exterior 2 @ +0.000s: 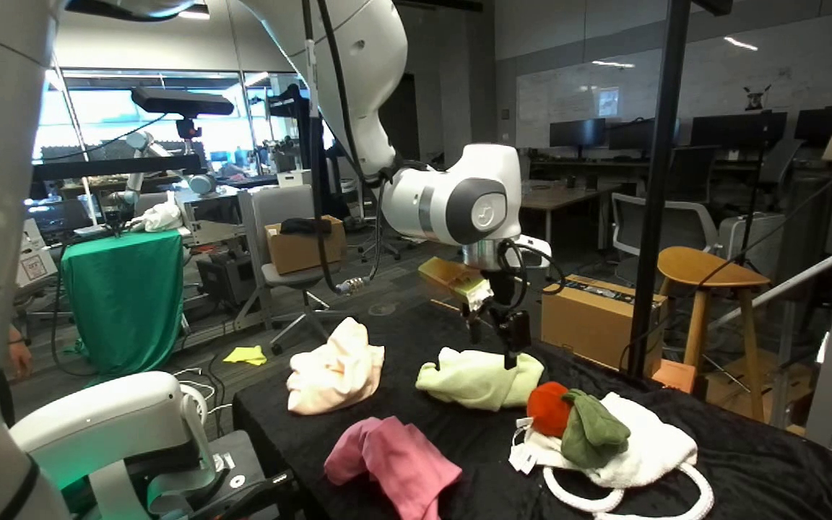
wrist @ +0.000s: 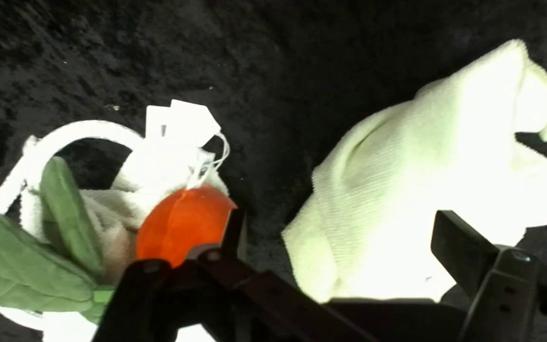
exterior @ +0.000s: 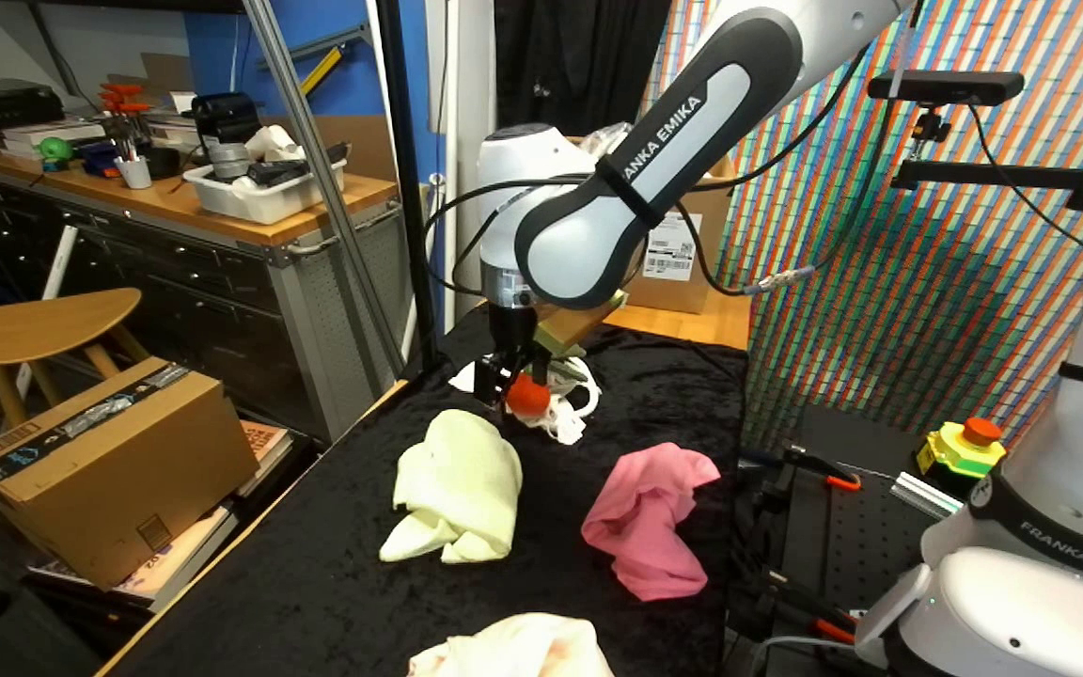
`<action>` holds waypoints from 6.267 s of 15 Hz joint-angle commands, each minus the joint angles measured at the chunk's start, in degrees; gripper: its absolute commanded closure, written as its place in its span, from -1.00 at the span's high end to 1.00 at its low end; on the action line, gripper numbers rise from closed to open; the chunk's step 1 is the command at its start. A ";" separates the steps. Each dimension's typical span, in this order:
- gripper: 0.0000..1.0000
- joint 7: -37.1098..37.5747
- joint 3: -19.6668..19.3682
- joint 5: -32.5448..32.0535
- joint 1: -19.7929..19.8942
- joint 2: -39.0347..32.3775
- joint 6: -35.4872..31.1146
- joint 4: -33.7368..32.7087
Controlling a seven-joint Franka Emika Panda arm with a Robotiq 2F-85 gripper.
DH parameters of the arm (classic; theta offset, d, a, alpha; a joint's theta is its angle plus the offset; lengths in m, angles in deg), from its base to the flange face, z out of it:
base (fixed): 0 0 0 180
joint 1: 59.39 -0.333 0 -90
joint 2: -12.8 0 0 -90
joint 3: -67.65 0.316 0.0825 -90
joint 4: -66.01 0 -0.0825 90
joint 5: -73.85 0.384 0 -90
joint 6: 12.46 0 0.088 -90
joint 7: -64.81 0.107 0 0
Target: Pick up all the clothes and plush toy, then put them in one place
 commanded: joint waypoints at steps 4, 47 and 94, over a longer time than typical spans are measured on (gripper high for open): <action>1.00 -6.10 2.83 -0.98 -1.37 -3.42 5.22 -5.95; -0.95 -22.86 7.54 4.46 4.61 -19.31 11.34 -24.81; 1.00 -10.01 0.19 10.03 9.17 23.77 -11.96 18.44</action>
